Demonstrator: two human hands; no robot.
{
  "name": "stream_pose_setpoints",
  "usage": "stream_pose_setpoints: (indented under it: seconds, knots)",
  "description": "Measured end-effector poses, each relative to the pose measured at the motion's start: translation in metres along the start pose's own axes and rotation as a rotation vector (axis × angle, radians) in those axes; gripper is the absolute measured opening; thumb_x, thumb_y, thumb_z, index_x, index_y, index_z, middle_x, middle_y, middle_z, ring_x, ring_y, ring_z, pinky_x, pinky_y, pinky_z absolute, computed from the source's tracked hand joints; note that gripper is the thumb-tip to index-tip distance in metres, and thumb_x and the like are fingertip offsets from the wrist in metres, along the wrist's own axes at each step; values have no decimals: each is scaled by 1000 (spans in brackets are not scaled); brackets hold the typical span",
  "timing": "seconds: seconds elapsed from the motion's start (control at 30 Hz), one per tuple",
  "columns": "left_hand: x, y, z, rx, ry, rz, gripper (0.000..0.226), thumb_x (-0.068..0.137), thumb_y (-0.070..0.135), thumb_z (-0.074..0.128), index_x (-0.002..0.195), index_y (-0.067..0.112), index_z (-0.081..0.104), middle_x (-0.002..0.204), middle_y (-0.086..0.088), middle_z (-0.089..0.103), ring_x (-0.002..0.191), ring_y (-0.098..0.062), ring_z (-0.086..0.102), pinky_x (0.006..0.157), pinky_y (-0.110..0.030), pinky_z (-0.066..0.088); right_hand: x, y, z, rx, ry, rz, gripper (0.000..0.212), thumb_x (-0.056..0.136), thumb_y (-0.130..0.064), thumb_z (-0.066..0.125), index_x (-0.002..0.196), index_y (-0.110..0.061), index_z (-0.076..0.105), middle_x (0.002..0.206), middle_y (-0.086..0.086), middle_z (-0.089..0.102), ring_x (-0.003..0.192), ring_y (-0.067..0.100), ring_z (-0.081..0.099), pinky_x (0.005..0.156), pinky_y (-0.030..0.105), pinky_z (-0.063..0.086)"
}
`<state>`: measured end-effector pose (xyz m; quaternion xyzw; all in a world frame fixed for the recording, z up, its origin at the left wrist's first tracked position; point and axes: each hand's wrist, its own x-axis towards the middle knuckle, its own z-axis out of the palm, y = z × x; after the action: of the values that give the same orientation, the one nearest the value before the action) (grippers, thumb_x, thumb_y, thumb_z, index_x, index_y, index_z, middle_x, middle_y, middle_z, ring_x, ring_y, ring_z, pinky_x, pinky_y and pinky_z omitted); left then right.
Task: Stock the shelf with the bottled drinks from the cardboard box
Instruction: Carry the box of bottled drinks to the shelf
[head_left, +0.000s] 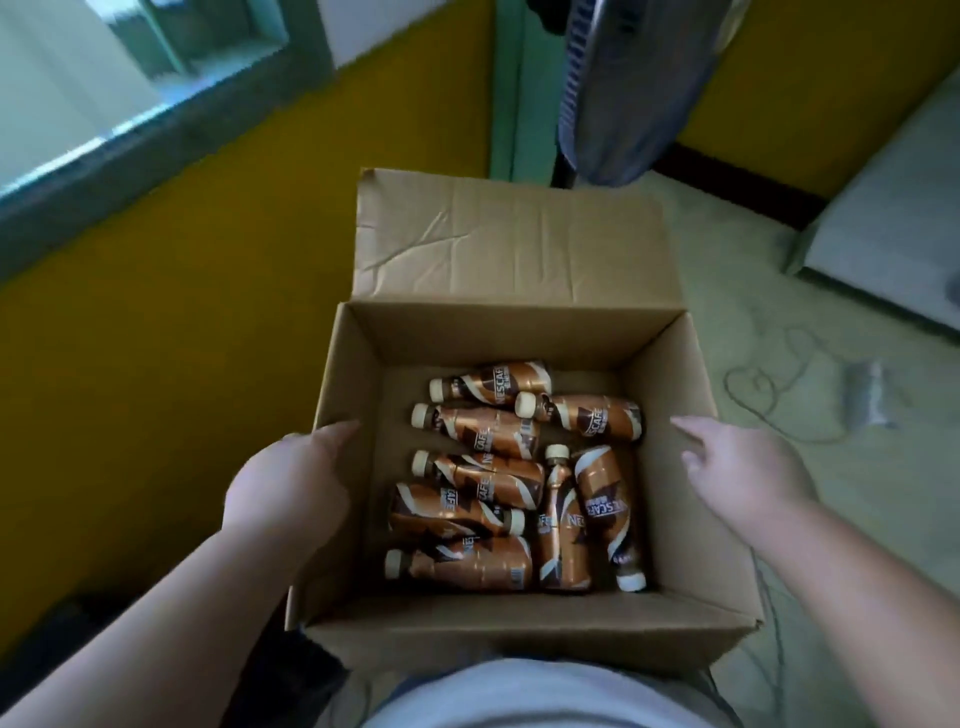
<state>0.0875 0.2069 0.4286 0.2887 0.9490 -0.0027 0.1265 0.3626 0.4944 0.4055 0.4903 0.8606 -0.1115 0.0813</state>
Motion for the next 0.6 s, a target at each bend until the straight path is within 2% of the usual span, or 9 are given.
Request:
stream_pose_setpoints:
  seconds: [0.13,0.27,0.53,0.6]
  knots:
    - [24,112,-7,34,36,215,79,78,5,57,144,42,34,112,-3,65,89,-20,64,57,-28,56,-7,102,-20,71,76,132,45,86,-26,61,129,-36,57,92,5,75,75,30,67,64,34,54]
    - [46,241,-10,48,1,392,80,77,6,55,143,46,33,110,-2,65,80,-19,62,46,-25,49,-10,208,-47,81,102,287,45,87,-25,59,131,-32,56,104,9,72,89,32,66,69,32,52]
    - [59,479,-7,60,-58,711,72,83,13,51,143,47,32,121,0,64,76,-11,56,49,-21,41,-32,378,-91,75,103,602,46,86,-23,55,130,-37,54,113,8,68,100,32,62,79,36,52]
    - [67,536,-2,73,-80,789,70,86,14,52,143,47,32,127,0,62,78,-10,55,49,-17,37,-34,413,-93,76,80,669,44,86,-22,54,127,-37,57,111,8,68,97,31,63,77,36,53]
